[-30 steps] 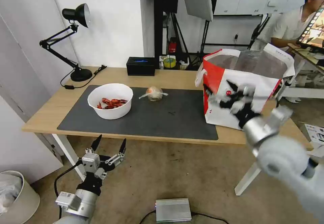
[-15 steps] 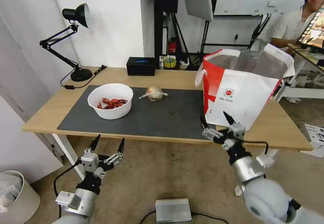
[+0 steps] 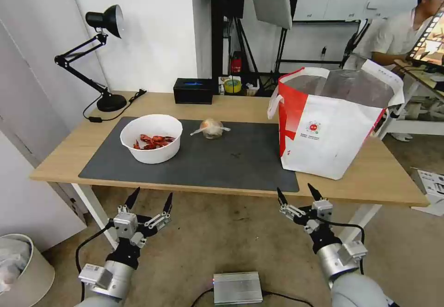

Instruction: Pick up the trash from the table and place it into the takeout bag.

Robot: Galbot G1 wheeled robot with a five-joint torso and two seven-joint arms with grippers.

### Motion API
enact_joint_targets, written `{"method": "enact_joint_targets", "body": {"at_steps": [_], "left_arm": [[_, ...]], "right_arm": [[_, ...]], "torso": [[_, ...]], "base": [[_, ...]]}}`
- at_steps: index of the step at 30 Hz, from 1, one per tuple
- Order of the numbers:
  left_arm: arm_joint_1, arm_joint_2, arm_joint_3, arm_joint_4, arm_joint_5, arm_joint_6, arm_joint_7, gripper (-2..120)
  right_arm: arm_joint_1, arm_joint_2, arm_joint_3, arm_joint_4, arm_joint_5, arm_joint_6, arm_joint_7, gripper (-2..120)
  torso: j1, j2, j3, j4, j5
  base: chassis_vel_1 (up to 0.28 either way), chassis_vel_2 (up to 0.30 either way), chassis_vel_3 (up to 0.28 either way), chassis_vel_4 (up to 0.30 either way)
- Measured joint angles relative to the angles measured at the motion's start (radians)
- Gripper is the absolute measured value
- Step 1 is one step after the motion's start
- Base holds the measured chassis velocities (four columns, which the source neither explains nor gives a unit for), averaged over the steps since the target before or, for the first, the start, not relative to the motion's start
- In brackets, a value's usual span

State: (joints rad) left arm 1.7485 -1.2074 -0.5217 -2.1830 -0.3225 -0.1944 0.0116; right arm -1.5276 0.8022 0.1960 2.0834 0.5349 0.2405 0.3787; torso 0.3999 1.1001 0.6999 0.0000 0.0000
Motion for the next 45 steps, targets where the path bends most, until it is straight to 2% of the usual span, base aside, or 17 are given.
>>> {"method": "enact_joint_targets", "body": {"at_steps": [12,18,23,26,27,28,29,32,33,35,36,38,39,41,43,45], "left_arm": [[-0.004,-0.006,0.002,0.013,0.01,0.001,0.001,100],[-0.024,0.012,0.012,0.021,0.0,0.006,0.0,100],[-0.03,0.017,0.015,0.025,-0.004,0.007,0.0,100],[-0.028,0.016,0.012,0.033,-0.007,0.006,-0.001,100],[-0.028,0.016,0.012,0.033,-0.007,0.006,-0.001,100],[-0.028,0.013,0.011,0.033,-0.007,0.006,-0.002,100],[-0.028,0.013,0.011,0.033,-0.007,0.006,-0.002,100],[-0.029,0.005,0.01,0.035,-0.008,0.006,-0.003,100],[-0.029,0.005,0.01,0.035,-0.008,0.006,-0.003,100],[-0.026,-0.006,0.01,0.04,-0.004,0.005,-0.003,100],[-0.026,-0.006,0.01,0.04,-0.004,0.005,-0.003,100],[-0.025,-0.021,0.01,0.046,0.0,0.004,-0.005,100],[-0.025,-0.021,0.01,0.046,0.0,0.004,-0.005,100],[-0.021,-0.03,0.009,0.048,0.003,0.003,-0.004,100],[-0.018,-0.031,0.005,0.049,0.003,0.001,-0.004,100],[-0.015,-0.028,-0.005,0.053,0.002,-0.003,-0.004,100]], "right_arm": [[0.037,0.0,-0.016,0.0,0.018,-0.006,-0.017,100],[0.159,-0.039,-0.041,0.024,0.187,-0.007,-0.184,100],[0.204,-0.047,-0.054,0.02,0.229,-0.011,-0.217,100],[0.427,-0.063,-0.153,-0.053,0.351,-0.052,-0.263,100],[0.427,-0.063,-0.153,-0.053,0.351,-0.052,-0.263,100],[0.547,-0.059,-0.212,-0.099,0.398,-0.075,-0.269,100],[0.547,-0.059,-0.212,-0.099,0.398,-0.075,-0.269,100],[0.733,-0.022,-0.32,-0.197,0.46,-0.127,-0.287,100],[0.733,-0.022,-0.32,-0.197,0.46,-0.127,-0.287,100],[0.872,0.033,-0.396,-0.296,0.481,-0.166,-0.312,100],[0.872,0.033,-0.396,-0.296,0.481,-0.166,-0.312,100],[0.988,0.101,-0.461,-0.423,0.481,-0.19,-0.326,100],[0.988,0.101,-0.461,-0.423,0.481,-0.19,-0.326,100],[1.088,0.176,-0.517,-0.548,0.465,-0.222,-0.337,100],[1.12,0.201,-0.537,-0.589,0.456,-0.238,-0.34,100],[1.188,0.261,-0.575,-0.683,0.435,-0.289,-0.342,100]], "torso": [[0.0,0.0,0.0,-0.0001,0.0],[0.0,0.0,0.0,0.0002,-0.0001],[0.0,0.0,0.0,-0.0006,-0.0002],[0.0,0.0,0.0,-0.0001,0.0004],[0.0,0.0,0.0,-0.0001,0.0004],[0.0,0.0,0.0,0.0003,-0.0003],[0.0,0.0,0.0,0.0003,-0.0003],[0.0,0.0,0.0,-0.0001,0.0],[0.0,0.0,0.0,-0.0001,0.0],[0.0,0.0,0.0,0.0002,-0.0002],[0.0,0.0,0.0,0.0002,-0.0002],[0.0,0.0,0.0,0.0004,-0.0002],[0.0,0.0,0.0,0.0004,-0.0002],[0.0,0.0,0.0,0.0002,0.0002],[0.0,0.0,0.0,0.0001,-0.0002],[0.0,0.0,0.0,0.0002,-0.0002]], "base": [[0.0,0.0,0.0,0.0],[0.0,0.0,0.0,0.0],[0.0,0.0,0.0,0.0],[0.0,0.0,0.0,0.0],[0.0,0.0,0.0,0.0],[0.0,0.0,0.0,0.0],[0.0,0.0,0.0,0.0],[0.0,0.0,0.0,0.0],[0.0,0.0,0.0,0.0],[0.0,0.0,0.0,0.0],[0.0,0.0,0.0,0.0],[0.0,0.0,0.0,0.0],[0.0,0.0,0.0,0.0],[0.0,0.0,0.0,0.0],[0.0,0.0,0.0,0.0],[0.0,0.0,0.0,0.0]]}}
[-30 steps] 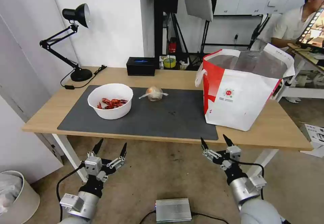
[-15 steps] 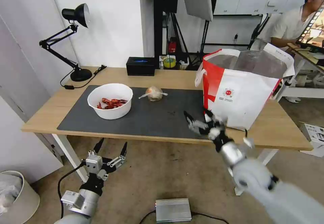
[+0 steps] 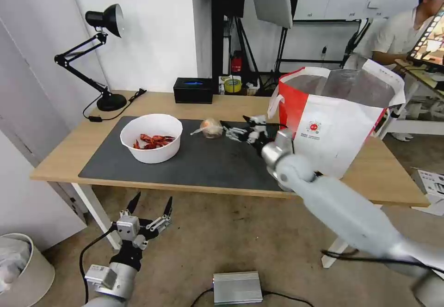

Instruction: Pick up the trash from the table and place it into the takeout bag.

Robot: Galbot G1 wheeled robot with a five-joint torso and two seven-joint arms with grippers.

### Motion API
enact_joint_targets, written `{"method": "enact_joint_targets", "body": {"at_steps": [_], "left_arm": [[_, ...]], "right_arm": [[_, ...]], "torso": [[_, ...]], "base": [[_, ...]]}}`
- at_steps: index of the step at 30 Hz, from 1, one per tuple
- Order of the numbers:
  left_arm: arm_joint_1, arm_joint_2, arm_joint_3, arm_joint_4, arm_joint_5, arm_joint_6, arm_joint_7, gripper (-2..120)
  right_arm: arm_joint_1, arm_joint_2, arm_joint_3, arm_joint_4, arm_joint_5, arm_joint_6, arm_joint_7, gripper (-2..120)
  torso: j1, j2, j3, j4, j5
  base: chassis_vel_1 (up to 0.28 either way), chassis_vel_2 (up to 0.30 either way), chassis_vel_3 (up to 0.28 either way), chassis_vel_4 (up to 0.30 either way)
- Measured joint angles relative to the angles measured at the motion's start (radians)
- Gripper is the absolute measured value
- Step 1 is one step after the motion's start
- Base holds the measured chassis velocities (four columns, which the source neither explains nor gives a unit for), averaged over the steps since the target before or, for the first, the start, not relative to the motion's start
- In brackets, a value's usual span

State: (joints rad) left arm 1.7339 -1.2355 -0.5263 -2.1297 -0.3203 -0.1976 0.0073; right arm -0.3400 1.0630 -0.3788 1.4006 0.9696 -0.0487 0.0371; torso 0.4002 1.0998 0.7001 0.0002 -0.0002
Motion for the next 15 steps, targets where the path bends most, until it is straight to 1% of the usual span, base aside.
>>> {"method": "enact_joint_targets", "body": {"at_steps": [1,2,4,6,7,8,9,11,12,15], "left_arm": [[0.0,0.0,0.0,0.0,0.0,0.0,0.0,100],[-0.003,0.0,-0.003,0.005,-0.001,-0.001,0.0,100],[-0.007,-0.001,-0.002,0.008,-0.002,-0.001,0.0,100],[-0.009,-0.002,-0.002,0.009,-0.002,-0.001,0.0,100],[-0.01,-0.003,-0.001,0.01,-0.002,-0.001,0.0,100],[-0.011,-0.006,0.003,0.01,-0.001,-0.001,0.0,100],[-0.011,-0.006,0.003,0.01,-0.001,-0.001,0.0,100],[-0.011,-0.008,0.005,0.01,0.001,-0.001,0.0,100],[-0.011,-0.008,0.005,0.01,0.001,-0.001,0.0,100],[-0.011,-0.012,0.007,0.01,0.002,0.0,0.0,100]], "right_arm": [[0.0,0.0,0.0,0.0,0.0,0.0,0.0,100],[0.039,0.033,-0.019,-0.054,-0.015,-0.037,-0.001,100],[0.066,0.054,-0.033,-0.09,-0.025,-0.057,-0.001,100],[0.077,0.062,-0.038,-0.104,-0.028,-0.065,-0.002,100],[0.089,0.071,-0.045,-0.121,-0.031,-0.071,-0.002,100],[0.119,0.096,-0.058,-0.161,-0.039,-0.083,-0.003,100],[0.119,0.096,-0.058,-0.161,-0.039,-0.083,-0.003,100],[0.154,0.127,-0.071,-0.216,-0.05,-0.103,-0.004,100],[0.154,0.127,-0.071,-0.216,-0.05,-0.103,-0.004,100],[0.198,0.182,-0.079,-0.31,-0.06,-0.139,-0.013,100]], "torso": [[0.0,0.0,0.0,0.0,0.0],[0.0,0.0,0.0,-0.0001,0.0001],[0.0,0.0,0.0,-0.0003,0.0001],[0.0,0.0,0.0,-0.0002,0.0001],[0.0,0.0,0.0,-0.0002,0.0],[0.0,0.0,0.0,-0.0003,-0.0001],[0.0,0.0,0.0,-0.0003,-0.0001],[0.0,0.0,0.0,0.0,0.0001],[0.0,0.0,0.0,0.0,0.0001],[0.0,0.0,0.0,-0.0002,0.0001]], "base": [[0.0,0.0,0.0,0.0],[0.0,0.0,0.0,0.0],[0.0,0.0,0.0,0.0],[0.0,0.0,0.0,0.0],[0.0,0.0,0.0,0.0],[0.0,0.0,0.0,0.0],[0.0,0.0,0.0,0.0],[0.0,0.0,0.0,0.0],[0.0,0.0,0.0,0.0],[0.0,0.0,0.0,0.0]]}}
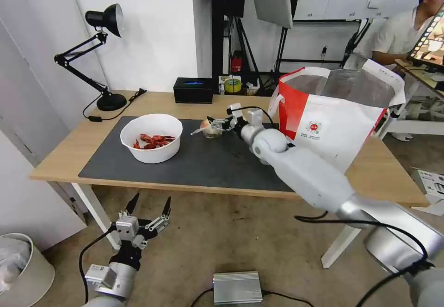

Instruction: Pick up the trash from the table and place it into the takeout bag.

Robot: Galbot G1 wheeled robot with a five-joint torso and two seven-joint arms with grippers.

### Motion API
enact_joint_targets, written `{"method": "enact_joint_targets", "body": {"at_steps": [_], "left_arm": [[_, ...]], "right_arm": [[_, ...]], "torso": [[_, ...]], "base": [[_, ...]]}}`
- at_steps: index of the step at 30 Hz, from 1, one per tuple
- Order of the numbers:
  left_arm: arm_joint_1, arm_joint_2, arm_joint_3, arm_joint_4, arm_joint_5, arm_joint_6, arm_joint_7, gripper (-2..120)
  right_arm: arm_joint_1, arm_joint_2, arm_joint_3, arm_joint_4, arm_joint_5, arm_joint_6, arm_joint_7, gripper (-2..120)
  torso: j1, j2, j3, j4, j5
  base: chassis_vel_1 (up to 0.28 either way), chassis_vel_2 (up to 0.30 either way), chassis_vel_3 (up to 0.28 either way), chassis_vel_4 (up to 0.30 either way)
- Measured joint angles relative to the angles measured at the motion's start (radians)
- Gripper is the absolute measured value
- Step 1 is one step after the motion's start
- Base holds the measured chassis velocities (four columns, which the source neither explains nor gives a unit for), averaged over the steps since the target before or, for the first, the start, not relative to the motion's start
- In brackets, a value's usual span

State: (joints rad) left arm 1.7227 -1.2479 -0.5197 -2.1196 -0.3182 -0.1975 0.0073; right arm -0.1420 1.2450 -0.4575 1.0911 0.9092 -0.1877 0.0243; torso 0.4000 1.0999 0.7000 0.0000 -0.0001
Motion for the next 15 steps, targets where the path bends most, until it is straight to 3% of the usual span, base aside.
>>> {"method": "enact_joint_targets", "body": {"at_steps": [11,15], "left_arm": [[0.004,0.003,-0.003,-0.005,-0.001,0.0,0.0,100],[0.009,-0.001,-0.003,-0.007,-0.001,0.0,0.0,100]], "right_arm": [[0.026,0.168,0.051,-0.221,-0.09,-0.032,-0.063,100],[0.027,0.194,0.059,-0.256,-0.119,-0.033,-0.069,100]], "torso": [[0.0,0.0,0.0,0.0001,0.0],[0.0,0.0,0.0,0.0001,0.0]], "base": [[0.0,0.0,0.0,0.0],[0.0,0.0,0.0,0.0]]}}
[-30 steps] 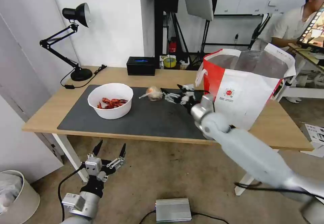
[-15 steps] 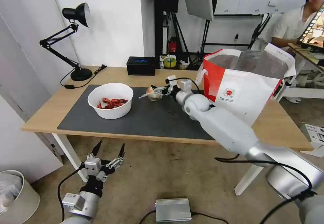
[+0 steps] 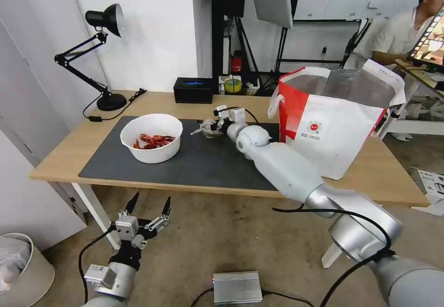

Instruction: Pick up the trash from the table and place it into the takeout bag.

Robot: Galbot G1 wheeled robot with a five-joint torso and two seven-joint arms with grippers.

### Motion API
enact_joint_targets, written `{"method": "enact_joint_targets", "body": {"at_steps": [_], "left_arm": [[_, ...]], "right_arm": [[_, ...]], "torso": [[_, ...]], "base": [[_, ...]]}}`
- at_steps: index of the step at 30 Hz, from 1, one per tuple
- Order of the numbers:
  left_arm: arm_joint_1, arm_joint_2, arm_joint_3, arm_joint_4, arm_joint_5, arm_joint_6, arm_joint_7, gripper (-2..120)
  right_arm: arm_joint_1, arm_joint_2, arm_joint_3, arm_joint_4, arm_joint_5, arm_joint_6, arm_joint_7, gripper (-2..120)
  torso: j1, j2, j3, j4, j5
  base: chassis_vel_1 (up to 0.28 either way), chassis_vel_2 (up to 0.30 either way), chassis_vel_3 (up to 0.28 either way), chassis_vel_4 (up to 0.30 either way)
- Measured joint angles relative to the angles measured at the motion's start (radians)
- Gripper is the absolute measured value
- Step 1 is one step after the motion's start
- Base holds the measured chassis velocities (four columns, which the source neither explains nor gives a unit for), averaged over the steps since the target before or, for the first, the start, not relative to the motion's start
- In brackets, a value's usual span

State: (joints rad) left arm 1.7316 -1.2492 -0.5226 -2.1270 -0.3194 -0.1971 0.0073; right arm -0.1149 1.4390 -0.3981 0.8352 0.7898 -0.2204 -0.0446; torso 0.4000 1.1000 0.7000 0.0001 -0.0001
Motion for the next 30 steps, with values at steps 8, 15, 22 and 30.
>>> {"method": "enact_joint_targets", "body": {"at_steps": [8,15,22,30], "left_arm": [[0.006,-0.002,-0.002,-0.007,0.0,-0.001,0.0,100],[0.014,-0.021,0.002,-0.011,0.015,-0.008,0.001,100],[0.018,-0.03,0.005,-0.013,0.024,-0.012,0.002,100],[0.022,-0.024,-0.001,-0.018,0.022,-0.015,0.002,100]], "right_arm": [[-0.002,0.04,0.022,-0.069,-0.056,-0.001,-0.015,100],[-0.019,0.056,0.044,-0.091,-0.071,-0.001,-0.016,100],[-0.029,0.059,0.053,-0.091,-0.079,0.002,-0.012,91],[-0.04,0.039,0.058,-0.065,-0.078,0.001,-0.002,67]], "torso": [[0.0,0.0,0.0,-0.0001,0.0],[0.0,0.0,0.0,-0.0001,0.0001],[0.0,0.0,0.0,-0.0001,0.0001],[0.0,0.0,0.0,-0.0001,0.0001]], "base": [[0.0,0.0,0.0,0.0],[0.0,0.0,0.0,0.0],[0.0,0.0,0.0,0.0],[0.0,0.0,0.0,0.0]]}}
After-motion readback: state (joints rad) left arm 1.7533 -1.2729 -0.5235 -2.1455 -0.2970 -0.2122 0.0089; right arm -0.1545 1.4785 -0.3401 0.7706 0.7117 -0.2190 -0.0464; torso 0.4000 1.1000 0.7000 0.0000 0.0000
